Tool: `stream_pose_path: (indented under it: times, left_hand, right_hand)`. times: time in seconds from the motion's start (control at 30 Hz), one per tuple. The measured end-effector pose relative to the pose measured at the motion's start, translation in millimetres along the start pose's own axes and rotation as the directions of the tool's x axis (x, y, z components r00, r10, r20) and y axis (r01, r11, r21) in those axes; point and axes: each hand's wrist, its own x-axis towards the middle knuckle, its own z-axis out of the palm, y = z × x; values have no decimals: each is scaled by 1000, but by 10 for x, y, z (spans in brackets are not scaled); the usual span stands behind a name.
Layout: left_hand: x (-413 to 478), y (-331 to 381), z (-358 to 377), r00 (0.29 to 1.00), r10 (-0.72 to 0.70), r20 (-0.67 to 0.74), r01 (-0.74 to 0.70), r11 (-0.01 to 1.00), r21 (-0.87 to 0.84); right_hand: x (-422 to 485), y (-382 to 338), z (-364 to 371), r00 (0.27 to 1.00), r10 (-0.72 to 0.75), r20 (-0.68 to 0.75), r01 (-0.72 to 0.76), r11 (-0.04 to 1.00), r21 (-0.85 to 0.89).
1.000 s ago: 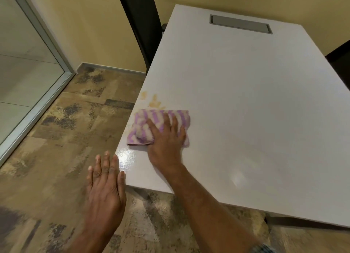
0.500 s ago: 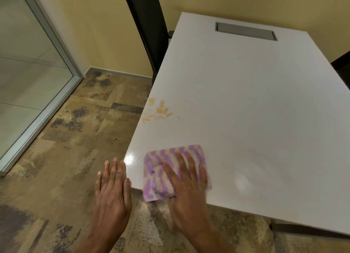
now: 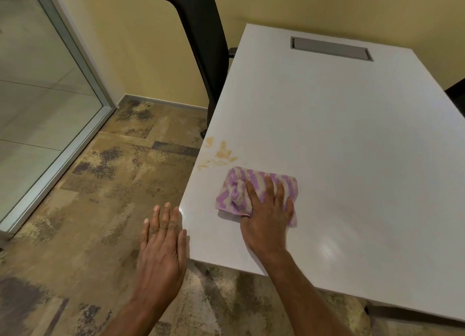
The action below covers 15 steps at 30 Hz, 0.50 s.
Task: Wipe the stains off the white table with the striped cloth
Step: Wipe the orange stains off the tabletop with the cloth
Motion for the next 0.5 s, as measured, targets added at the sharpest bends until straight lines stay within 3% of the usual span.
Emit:
stream_pose_path:
  times: [0.5]
  left_hand:
    - [145, 189, 2, 993, -109, 53, 112, 993, -46]
  right_hand:
    - [699, -140, 154, 988, -149, 40, 150, 989, -15]
